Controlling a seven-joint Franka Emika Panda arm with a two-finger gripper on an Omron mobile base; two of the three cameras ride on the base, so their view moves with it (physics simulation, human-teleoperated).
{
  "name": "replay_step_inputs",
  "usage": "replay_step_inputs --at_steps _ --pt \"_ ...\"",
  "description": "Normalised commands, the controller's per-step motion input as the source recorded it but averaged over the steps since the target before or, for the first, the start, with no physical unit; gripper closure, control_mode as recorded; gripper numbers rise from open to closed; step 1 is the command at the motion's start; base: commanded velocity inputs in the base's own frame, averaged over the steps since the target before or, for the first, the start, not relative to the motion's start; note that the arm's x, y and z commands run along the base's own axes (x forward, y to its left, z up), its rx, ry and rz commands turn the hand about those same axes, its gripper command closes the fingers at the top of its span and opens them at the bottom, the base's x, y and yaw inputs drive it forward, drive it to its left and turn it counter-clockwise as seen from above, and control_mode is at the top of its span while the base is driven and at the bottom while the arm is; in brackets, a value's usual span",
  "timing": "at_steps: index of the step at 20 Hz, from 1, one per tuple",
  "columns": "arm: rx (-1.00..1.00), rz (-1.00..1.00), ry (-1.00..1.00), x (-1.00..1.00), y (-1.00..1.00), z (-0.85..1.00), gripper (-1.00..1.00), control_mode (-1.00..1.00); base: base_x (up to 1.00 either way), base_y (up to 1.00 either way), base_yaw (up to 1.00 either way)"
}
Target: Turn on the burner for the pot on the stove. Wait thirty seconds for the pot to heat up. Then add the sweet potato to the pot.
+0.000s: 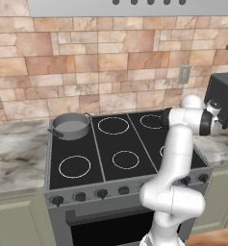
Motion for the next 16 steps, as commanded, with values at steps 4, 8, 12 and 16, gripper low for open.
replay_step_inputs --at_steps 4,8,12,16 --pt "0.0 -0.02 -0.14 -0.01 0.31 0.6 1.0 -1.0 0.0 0.0 0.0" --pt "0.0 -0.04 -0.02 0.0 0.57 0.87 1.0 -1.0 0.0 0.0 0.0" --pt "0.0 -0.01 0.0 -0.07 0.69 0.97 1.0 -1.0 0.0 0.0 0.0" --pt "0.0 0.0 0.0 -0.12 0.99 0.98 1.0 -1.0 0.0 0.0 0.0"
